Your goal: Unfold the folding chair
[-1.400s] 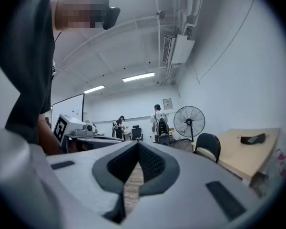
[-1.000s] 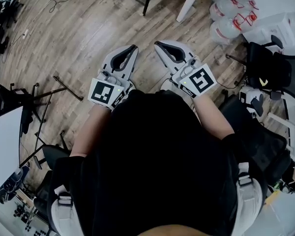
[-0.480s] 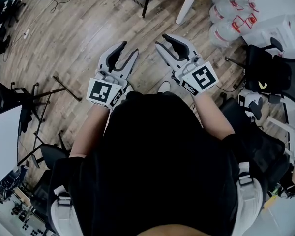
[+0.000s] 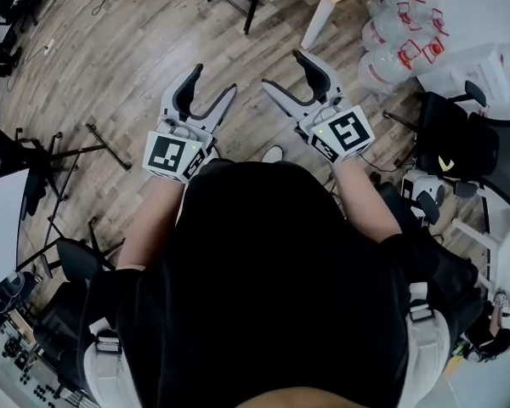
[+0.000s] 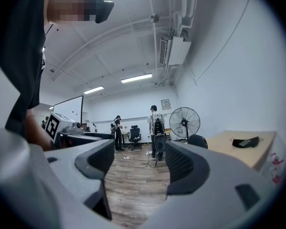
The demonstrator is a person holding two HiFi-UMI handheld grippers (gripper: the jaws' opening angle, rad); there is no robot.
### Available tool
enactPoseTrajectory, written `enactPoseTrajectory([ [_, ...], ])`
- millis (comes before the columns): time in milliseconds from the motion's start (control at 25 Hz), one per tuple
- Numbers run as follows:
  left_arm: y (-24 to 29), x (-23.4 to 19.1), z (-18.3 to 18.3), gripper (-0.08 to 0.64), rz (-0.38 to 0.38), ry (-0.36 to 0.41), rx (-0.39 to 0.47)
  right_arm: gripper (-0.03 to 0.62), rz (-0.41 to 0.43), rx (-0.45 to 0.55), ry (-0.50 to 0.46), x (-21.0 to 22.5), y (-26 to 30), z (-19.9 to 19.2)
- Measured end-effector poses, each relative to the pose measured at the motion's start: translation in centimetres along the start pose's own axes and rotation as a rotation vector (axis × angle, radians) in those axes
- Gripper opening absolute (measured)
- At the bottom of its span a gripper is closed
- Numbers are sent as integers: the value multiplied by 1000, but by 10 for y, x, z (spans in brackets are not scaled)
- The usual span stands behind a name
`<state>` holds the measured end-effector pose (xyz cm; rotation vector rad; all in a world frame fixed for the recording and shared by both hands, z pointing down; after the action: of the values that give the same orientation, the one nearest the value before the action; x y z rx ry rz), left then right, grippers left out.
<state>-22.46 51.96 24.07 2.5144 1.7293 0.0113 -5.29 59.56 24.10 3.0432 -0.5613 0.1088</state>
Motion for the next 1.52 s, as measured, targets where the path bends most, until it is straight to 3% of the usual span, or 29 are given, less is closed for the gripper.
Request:
enactPoseTrajectory([
  [240, 22, 14, -2, 311, 33, 12, -10, 380, -2, 5, 3, 26, -14, 0],
  [520, 42, -3, -3, 314, 31, -9, -4, 388, -7, 0, 24, 44, 2, -3],
  [760, 69, -47, -8, 325, 18, -17, -5, 405, -20, -33, 0, 66, 42, -3],
  [1520, 162, -242, -2, 327, -54, -62, -41, 407, -99, -100, 69, 157, 223, 0],
])
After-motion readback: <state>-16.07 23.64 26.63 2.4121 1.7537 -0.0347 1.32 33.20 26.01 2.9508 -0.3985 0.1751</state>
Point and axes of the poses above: the fingertips, and each gripper's own axes: y forward along the fingers, x to its right, z out of its top, the point moved 6 cm from there along -y, backward along the fingers, and after that the axes turned 1 degree about -y, right-handed, at the moved point
